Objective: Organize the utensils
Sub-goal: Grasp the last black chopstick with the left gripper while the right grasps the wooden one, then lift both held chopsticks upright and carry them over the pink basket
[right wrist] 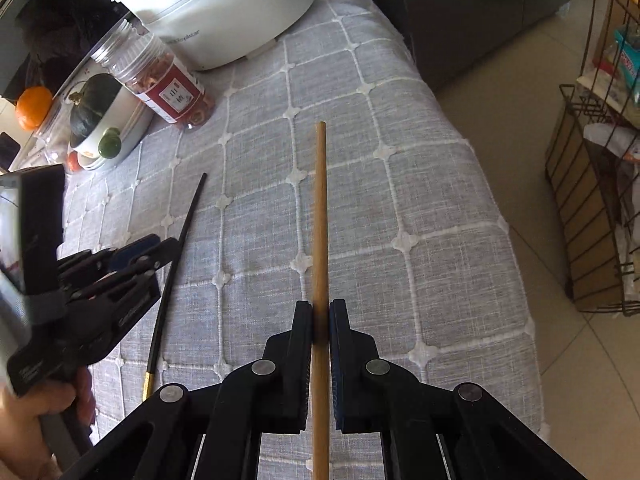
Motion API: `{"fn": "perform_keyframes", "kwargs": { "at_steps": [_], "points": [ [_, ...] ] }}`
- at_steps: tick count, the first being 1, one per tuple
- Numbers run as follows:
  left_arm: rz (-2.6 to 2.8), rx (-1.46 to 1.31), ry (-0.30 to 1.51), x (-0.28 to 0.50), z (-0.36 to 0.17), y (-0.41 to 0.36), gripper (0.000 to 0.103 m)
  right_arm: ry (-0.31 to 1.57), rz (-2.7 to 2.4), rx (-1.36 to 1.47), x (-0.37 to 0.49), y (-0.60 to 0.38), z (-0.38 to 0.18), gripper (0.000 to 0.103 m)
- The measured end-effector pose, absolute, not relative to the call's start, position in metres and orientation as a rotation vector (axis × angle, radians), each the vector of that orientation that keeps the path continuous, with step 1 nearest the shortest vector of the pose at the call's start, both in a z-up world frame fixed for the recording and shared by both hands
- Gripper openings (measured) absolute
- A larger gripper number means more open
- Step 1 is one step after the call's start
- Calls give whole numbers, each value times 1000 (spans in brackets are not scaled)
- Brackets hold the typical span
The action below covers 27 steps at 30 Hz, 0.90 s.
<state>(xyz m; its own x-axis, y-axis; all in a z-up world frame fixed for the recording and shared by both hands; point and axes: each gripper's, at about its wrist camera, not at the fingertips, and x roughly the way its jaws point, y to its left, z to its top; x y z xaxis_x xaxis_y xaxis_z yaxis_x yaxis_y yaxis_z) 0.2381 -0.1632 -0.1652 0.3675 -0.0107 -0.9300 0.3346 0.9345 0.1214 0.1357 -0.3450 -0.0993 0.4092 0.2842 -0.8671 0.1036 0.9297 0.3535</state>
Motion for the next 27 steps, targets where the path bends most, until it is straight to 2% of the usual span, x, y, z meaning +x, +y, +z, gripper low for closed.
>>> {"fn": "perform_keyframes", "kwargs": {
  "at_steps": [5, 6, 12, 21, 27],
  "points": [
    [-218, 201, 1221, 245, -170, -154, 11, 1146, 117, 388, 135, -347, -98, 5],
    [-216, 203, 1228, 245, -169, -154, 6, 1145, 117, 388, 135, -346, -97, 5],
    [-242, 222, 1236, 218, -155, -150, 5, 1115, 104, 381, 135, -343, -92, 5],
    [-384, 188, 995, 122, -70, -125, 5, 984, 125, 358, 115, -325, -54, 6],
    [-392, 156, 857, 74, -31, -100, 5, 885, 181, 361, 95, -305, -24, 6]
  ]
}}
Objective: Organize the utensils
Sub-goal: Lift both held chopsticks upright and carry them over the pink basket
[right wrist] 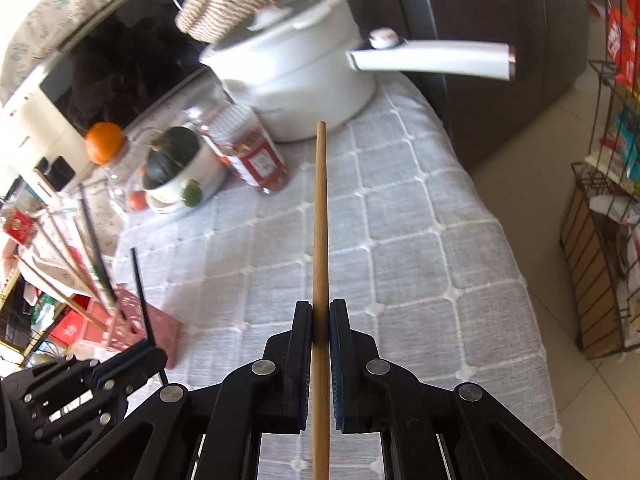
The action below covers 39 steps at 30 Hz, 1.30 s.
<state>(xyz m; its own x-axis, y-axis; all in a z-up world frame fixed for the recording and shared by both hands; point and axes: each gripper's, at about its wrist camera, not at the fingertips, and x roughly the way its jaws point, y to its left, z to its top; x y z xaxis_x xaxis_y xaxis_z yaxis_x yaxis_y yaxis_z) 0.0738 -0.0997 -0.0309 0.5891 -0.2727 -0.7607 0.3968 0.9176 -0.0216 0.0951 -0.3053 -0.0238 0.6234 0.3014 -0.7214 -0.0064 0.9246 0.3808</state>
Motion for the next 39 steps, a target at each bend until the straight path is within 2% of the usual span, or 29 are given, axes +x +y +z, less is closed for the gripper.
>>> {"fn": "perform_keyframes", "kwargs": {
  "at_steps": [12, 19, 29, 39],
  "points": [
    [-341, -10, 534, 24, 54, -27, 5, 630, 240, 287, 72, -257, 31, 6],
    [-268, -77, 362, 11, 90, 20, 5, 583, 262, 258, 80, -228, 33, 6],
    [-176, -153, 428, 50, 62, 60, 5, 595, 286, 224, 91, -201, 21, 6],
    [-152, -204, 631, 107, 13, 69, 5, 609, 306, 219, 101, -181, 15, 6]
  ]
}}
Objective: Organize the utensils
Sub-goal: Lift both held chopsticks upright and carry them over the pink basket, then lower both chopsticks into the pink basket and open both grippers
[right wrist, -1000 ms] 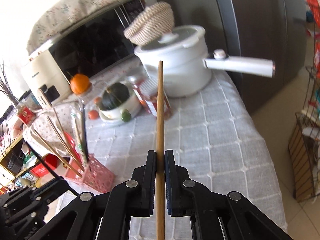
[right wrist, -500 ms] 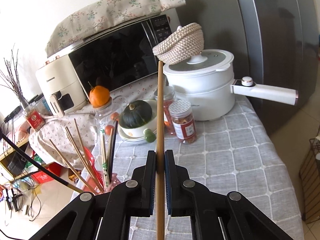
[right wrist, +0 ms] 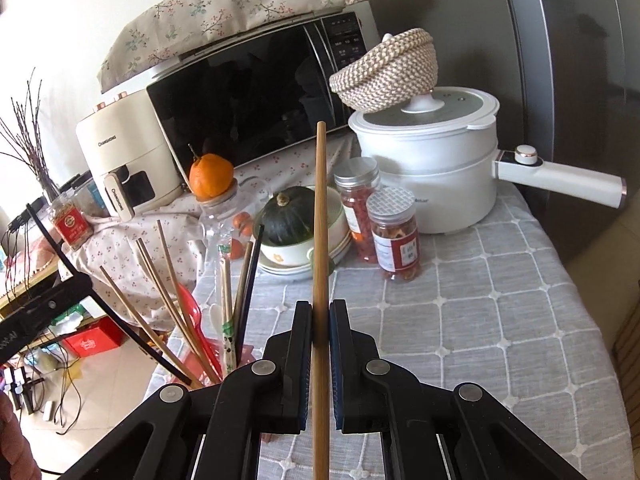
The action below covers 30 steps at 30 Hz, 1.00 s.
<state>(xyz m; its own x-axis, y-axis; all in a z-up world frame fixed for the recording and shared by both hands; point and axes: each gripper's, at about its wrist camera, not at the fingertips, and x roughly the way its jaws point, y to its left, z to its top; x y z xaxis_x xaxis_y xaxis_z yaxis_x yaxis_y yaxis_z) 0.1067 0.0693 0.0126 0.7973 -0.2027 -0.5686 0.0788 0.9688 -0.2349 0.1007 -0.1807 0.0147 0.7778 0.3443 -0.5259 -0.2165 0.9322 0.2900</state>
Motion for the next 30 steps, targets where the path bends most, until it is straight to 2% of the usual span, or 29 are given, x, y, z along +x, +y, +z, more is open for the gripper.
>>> {"fn": "perform_keyframes", "kwargs": {
  "at_steps": [12, 14, 16, 17, 30],
  "points": [
    [-157, -194, 735, 130, -14, 63, 10, 490, 282, 269, 91, -165, 23, 6],
    [-157, -185, 720, 123, -7, 64, 24, 454, 274, 277, 88, -158, 27, 6],
    [-143, -193, 692, 114, 2, 69, 61, 420, 261, 278, 85, -150, 30, 6],
    [-130, -198, 676, 109, 6, 74, 65, 406, 255, 275, 85, -145, 32, 6],
    [-57, -233, 736, 73, 17, 135, 70, 208, 147, 317, 100, -72, 12, 6]
  ]
}}
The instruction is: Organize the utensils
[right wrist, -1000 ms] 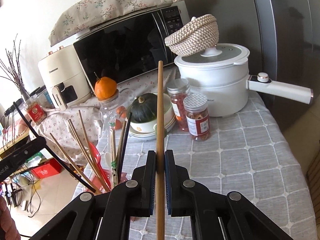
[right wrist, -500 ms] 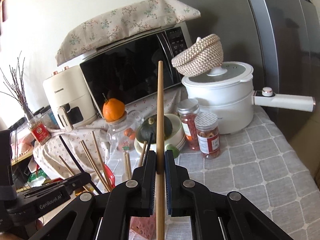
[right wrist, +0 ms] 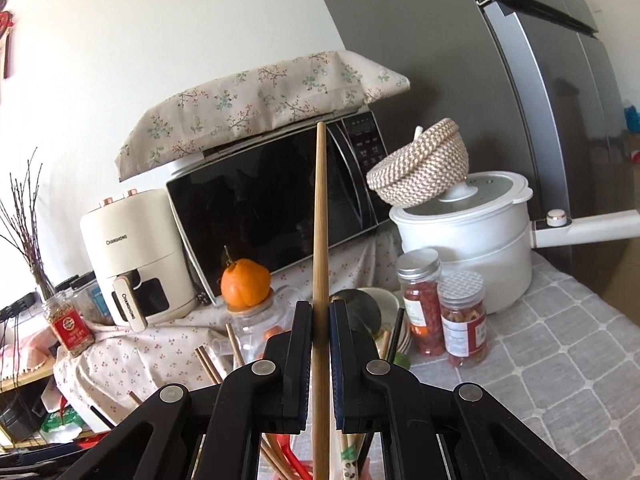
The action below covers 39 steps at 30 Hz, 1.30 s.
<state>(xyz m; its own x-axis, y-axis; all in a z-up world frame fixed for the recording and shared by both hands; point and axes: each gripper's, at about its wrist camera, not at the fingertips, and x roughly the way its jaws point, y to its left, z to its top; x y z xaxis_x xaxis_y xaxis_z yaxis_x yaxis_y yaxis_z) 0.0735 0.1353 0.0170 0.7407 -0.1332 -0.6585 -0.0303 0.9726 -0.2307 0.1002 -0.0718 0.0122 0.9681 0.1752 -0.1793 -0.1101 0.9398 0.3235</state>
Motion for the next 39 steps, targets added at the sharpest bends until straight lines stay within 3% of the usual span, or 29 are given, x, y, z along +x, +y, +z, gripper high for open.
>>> {"fn": "perform_keyframes", "kwargs": {
  "at_steps": [8, 19, 22, 24, 28, 33, 39],
  "points": [
    [-68, -224, 704, 65, 26, 142, 74, 116, 41, 237, 111, -48, -10, 6],
    [-38, -193, 731, 74, 15, 134, 74, 147, 53, 232, 96, -51, -27, 10],
    [-26, -177, 742, 73, 12, 131, 75, 162, 63, 238, 90, -60, -17, 19],
    [-27, -173, 745, 70, 12, 127, 76, 177, 73, 239, 86, -68, -9, 30],
    [-41, -166, 740, 62, 14, 116, 85, 246, 99, 218, 79, -86, 8, 42],
    [-60, -136, 739, 48, 15, 94, 91, 345, 142, 163, 64, -110, 23, 68],
    [-75, -53, 741, 29, 13, 60, 96, 496, 202, 126, 42, -141, 27, 83]
  ]
}}
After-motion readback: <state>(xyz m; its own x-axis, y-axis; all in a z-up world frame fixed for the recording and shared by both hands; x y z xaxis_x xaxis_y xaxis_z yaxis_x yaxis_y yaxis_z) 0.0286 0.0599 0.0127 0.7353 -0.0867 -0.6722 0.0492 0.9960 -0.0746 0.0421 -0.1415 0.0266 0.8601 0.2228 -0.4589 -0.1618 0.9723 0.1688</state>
